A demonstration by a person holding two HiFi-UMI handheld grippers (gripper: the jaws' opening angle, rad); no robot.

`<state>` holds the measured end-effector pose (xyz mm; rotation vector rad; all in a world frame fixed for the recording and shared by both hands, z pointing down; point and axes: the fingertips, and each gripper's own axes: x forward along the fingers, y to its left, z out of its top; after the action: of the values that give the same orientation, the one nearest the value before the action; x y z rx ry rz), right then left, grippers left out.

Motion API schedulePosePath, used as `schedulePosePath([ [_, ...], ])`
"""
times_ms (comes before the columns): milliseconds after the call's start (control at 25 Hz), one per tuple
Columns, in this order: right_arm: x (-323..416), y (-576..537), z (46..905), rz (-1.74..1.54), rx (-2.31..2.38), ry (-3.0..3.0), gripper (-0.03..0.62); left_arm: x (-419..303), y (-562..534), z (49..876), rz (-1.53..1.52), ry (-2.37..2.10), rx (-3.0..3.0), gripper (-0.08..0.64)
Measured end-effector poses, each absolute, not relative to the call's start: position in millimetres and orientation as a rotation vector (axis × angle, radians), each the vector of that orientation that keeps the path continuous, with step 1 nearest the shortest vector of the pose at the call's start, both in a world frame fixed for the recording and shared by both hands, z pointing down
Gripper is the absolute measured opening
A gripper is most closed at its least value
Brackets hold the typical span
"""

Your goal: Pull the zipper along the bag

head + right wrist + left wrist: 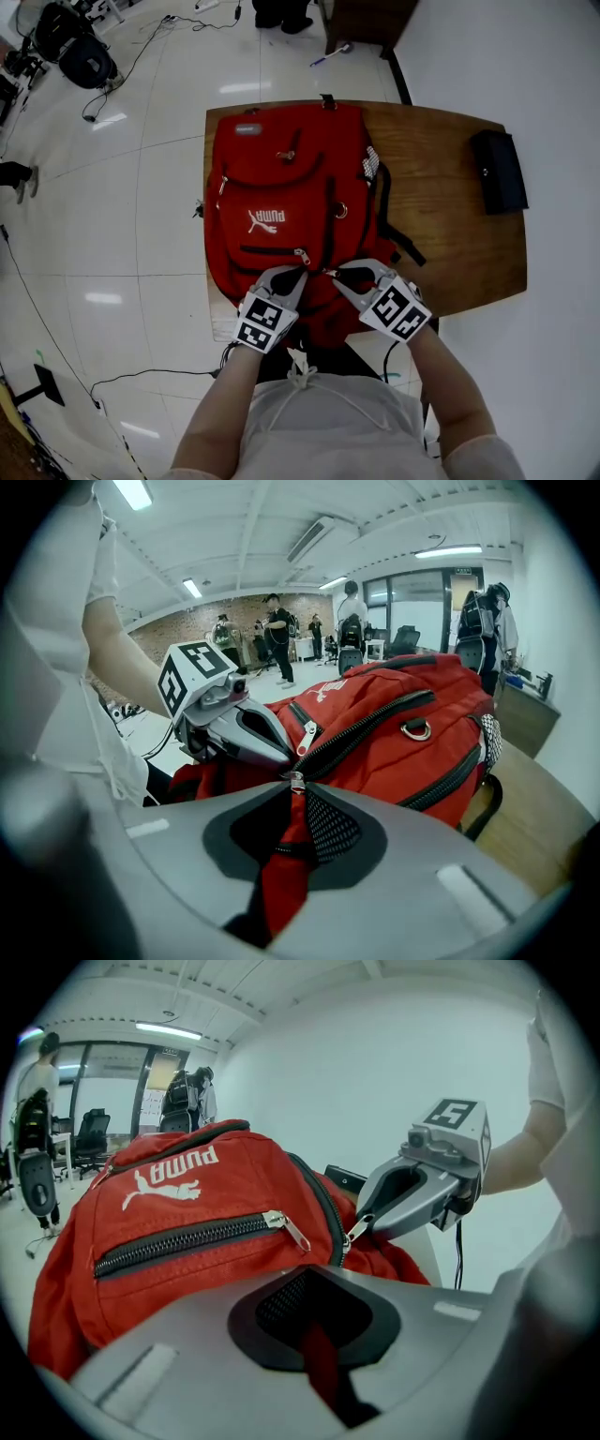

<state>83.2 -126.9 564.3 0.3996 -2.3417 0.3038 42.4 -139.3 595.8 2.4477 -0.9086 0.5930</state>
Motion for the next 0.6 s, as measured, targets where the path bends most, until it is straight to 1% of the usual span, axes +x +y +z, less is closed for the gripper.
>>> schedulePosePath([
  [280,90.6,-140.7,554.6,0.477,0.462,-2.369,0.052,43.4,-138.9,606.8,0.666,-0.863,2.382,0.002],
  [520,96.0,-159.6,543.0,0.539,0.549,-2.375,0.049,43.8,-139.6,609.2,0.687,-0.832,2.355,0.002],
  [560,97.3,-164.7,539.9,0.546,0.567,-2.378,0.043,43.8,-139.8,609.0,0.691,-0.836,2.358,0.002],
  [600,97.7,-168.6,537.4,0.553,0.576,-2.38,0.006,44.0,-140.0,608.4,0.694,-0.843,2.363,0.002],
])
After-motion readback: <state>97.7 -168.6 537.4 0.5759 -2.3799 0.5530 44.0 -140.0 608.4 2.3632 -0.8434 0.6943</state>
